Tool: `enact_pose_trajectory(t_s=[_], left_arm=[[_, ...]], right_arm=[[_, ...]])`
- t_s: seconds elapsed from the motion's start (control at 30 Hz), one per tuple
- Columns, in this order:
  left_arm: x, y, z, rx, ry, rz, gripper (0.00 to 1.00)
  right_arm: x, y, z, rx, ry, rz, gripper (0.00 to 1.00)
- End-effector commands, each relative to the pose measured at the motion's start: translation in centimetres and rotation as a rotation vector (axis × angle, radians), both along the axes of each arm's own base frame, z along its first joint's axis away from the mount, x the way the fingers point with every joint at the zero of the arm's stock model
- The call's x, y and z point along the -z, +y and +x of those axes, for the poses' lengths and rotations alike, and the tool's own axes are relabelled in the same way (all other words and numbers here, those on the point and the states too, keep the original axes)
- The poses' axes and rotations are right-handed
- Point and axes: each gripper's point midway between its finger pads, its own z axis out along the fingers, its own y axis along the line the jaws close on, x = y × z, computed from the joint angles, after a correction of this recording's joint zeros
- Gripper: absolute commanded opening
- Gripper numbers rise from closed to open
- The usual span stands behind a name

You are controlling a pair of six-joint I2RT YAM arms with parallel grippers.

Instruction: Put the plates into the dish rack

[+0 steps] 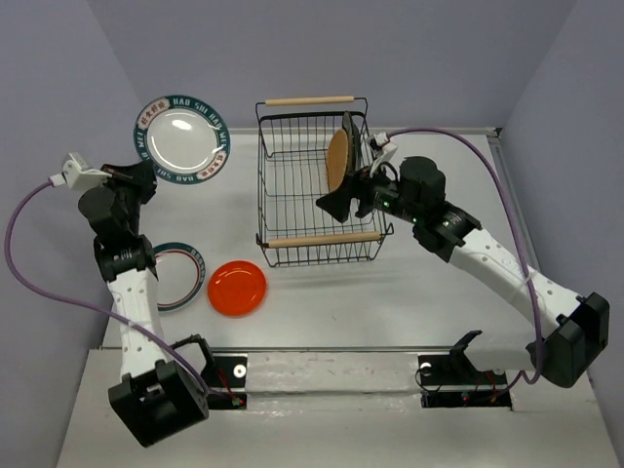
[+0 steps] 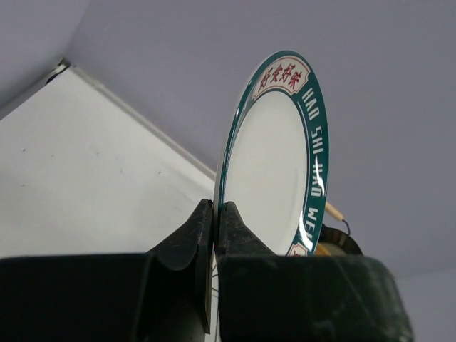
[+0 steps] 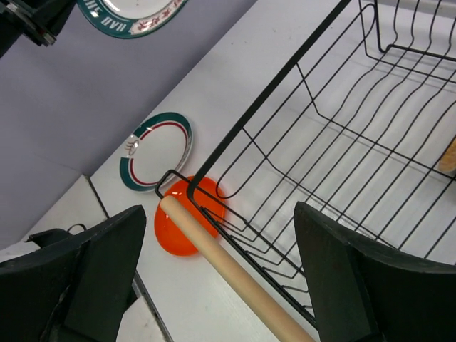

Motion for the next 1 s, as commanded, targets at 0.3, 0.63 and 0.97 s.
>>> enact_pose_trajectory(t_s=[0.3, 0.63, 0.97], left_arm=[[-4.7, -11.9, -4.7, 0.441, -0.202, 0.069, 0.06], [-5.2, -17.5, -9.0, 0.710, -0.256, 0.155, 0.06], [-1.8, -18.0, -8.6, 0.733, -0.164, 0.225, 0.54]], right_arm=[[-5.1, 4.9, -0.2, -0.216, -0.044, 0.152, 0.97], [-2.5, 7.4, 3.0, -0.216, 0.002, 0.100, 0.98], [-3.8, 8.1, 3.6, -0.220, -0.028, 0.168, 0.07]])
